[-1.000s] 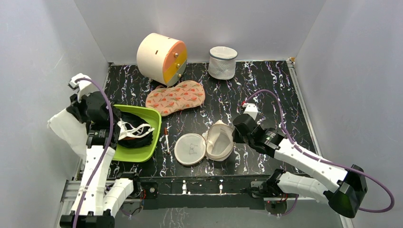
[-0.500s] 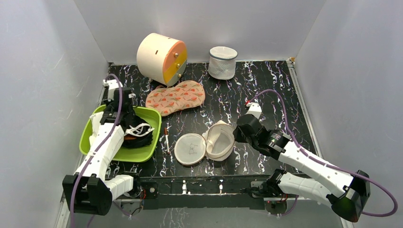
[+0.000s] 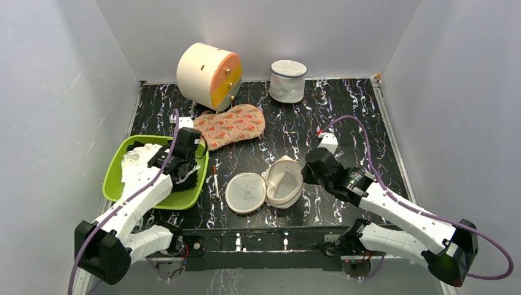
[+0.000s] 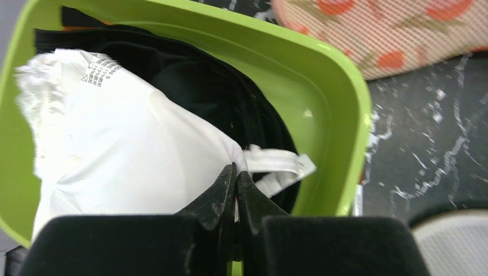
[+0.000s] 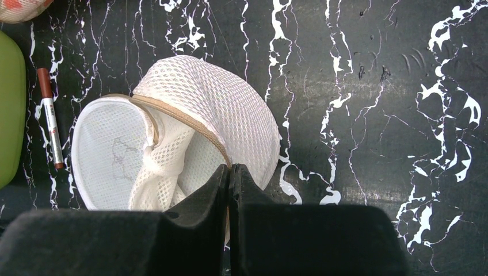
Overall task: Unzip the laundry bag and remove the bra
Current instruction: Place the bra in the bin.
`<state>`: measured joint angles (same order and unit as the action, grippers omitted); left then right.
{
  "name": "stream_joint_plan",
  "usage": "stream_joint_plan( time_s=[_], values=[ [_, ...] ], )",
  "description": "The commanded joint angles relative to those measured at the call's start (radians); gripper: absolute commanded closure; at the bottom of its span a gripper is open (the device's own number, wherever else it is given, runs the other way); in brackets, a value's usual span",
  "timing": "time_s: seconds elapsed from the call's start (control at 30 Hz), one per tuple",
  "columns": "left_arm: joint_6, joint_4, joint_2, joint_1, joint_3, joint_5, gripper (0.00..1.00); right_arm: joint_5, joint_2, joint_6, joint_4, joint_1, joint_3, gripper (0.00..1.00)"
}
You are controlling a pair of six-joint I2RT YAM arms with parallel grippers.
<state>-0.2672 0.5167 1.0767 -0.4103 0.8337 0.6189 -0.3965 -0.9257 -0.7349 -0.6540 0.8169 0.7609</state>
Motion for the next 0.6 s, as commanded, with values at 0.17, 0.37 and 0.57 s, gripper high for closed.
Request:
stream_joint_plan(
  time_s=[0.17,0.37,0.57],
  values=[
    [-0.149,0.036,0.028,-0.190,-0.009,-0.117,1.00,-0.037,0.008,-0.002,0.037,-0.002,0.012,1.00],
    [-0.257,0.090,0.022,-0.195,-0.031,0.007,1.00,-0.048,0.028,-0.001,0.013,-0.002,0.014,1.00],
    [-0.325,0.122,0.083,-0.194,-0.024,0.005,1.00,-0.051,0.044,-0.006,0.010,-0.002,0.003,1.00]
  ],
)
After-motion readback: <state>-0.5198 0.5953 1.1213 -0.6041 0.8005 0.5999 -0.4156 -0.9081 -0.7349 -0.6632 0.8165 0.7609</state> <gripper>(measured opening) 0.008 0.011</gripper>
